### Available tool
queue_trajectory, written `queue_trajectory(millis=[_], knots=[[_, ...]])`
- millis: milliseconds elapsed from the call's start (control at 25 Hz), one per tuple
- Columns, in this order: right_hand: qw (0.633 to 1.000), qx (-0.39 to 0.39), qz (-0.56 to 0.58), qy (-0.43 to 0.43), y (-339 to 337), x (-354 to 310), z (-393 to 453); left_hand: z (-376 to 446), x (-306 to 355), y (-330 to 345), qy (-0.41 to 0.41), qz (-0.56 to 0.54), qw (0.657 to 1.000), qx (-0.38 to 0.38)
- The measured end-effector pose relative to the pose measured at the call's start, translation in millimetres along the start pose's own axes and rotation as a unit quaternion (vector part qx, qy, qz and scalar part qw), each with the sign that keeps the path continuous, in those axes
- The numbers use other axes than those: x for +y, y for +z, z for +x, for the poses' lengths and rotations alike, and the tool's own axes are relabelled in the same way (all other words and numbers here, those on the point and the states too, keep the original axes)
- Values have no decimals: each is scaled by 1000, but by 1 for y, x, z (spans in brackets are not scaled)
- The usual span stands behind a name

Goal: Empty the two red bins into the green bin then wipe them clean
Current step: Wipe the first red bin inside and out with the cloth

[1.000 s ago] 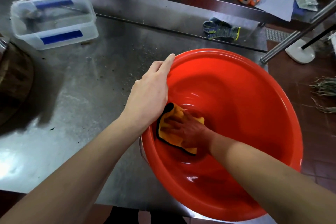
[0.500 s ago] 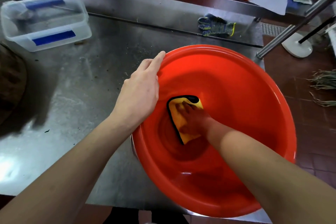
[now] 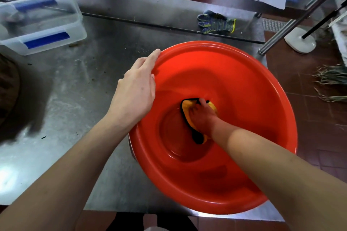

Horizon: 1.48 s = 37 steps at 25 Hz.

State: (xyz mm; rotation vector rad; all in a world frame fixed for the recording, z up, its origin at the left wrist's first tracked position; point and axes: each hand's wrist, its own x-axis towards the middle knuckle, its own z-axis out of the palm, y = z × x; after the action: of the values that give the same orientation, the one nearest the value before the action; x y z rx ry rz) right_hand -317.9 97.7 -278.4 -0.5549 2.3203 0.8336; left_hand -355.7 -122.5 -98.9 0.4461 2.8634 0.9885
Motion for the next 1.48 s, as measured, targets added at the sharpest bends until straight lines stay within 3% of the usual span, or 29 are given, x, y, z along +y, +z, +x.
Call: queue_trajectory(millis=[240,400,640,760,880,1000,1120,1200,1320,1480], knots=[[978,-28,199,49,16,-3,-16,-2,5,3,9,5,1000,-5],[964,-13,264,15,-4,-7,-13,-2,6,4,13,10,1000,-1],[970,64,216,-89,-36,-41,0,-2,7,5,8,11,1000,-3],[969,60,178,-159,-35,-53,2,-1,6,5,13,18,1000,4],[956,82,69,-274,-27,-53,-9,-2,4,4,10,20,1000,1],[936,107,39,-333,-16,-42,-19,-1,5,4,4,17,1000,-3],[950,138,95,-264,-8,-40,-19,-2,5,4,9,11,1000,-2],[960,142,184,-156,-7,-28,-21,-2,4,4,9,12,1000,1],[959,0,284,21,9,0,-24,-2,5,5,6,20,1000,-5],[949,-34,311,39,8,5,-19,-3,6,2,13,21,1000,-7]])
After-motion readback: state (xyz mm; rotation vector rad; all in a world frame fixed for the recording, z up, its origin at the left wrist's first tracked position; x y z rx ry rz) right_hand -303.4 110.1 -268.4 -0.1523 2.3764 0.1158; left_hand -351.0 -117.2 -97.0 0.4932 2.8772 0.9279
